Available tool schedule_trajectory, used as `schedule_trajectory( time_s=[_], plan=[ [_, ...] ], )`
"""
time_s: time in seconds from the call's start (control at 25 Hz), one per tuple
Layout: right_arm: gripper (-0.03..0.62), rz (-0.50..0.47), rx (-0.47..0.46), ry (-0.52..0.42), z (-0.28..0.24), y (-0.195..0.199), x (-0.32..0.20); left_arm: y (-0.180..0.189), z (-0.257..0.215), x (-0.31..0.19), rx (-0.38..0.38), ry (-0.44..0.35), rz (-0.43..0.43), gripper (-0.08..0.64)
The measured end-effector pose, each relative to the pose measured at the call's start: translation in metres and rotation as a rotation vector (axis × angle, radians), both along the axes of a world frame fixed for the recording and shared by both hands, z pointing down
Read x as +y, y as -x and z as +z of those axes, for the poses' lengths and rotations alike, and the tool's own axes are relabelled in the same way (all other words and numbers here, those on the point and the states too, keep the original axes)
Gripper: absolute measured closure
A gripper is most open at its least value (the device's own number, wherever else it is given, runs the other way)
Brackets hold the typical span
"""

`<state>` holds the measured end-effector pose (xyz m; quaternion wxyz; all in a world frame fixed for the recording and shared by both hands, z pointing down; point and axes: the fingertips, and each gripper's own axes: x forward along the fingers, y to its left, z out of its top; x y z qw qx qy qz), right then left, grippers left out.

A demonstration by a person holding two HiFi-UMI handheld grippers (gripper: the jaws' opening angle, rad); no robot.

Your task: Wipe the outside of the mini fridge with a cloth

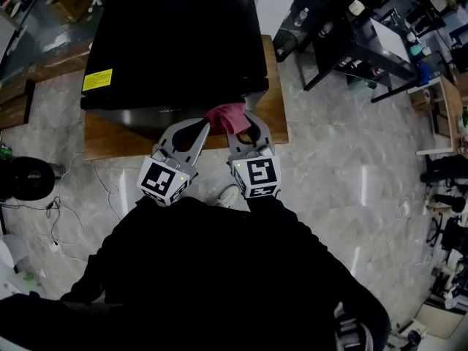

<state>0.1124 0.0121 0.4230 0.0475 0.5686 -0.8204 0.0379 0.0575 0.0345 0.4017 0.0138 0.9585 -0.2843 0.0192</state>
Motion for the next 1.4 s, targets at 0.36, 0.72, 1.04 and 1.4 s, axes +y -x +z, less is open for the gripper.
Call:
schedule_trajectory(
  time_s=[0.36,0.72,1.04,1.4],
  plan=[
    [0.506,0.137,-0.016,0.044,0.019,-0.055,0.000,-0.013,0.004,0.006,-0.009,0.022,0.033,0.558],
    [0.504,0.115,-0.004,0.100,0.050,0.045,0.035,0.076,0.044,0.019,0.022,0.093,0.102,0.558],
    [0.502,0.015,0.036,0.192,0.111,0.180,0.031,0.198,0.120,0.008,-0.040,0.182,0.013,0.558],
    [0.500,-0.061,0.071,0.309,0.187,0.288,-0.004,0.292,0.189,-0.019,-0.123,0.220,-0.114,0.558]
  ],
)
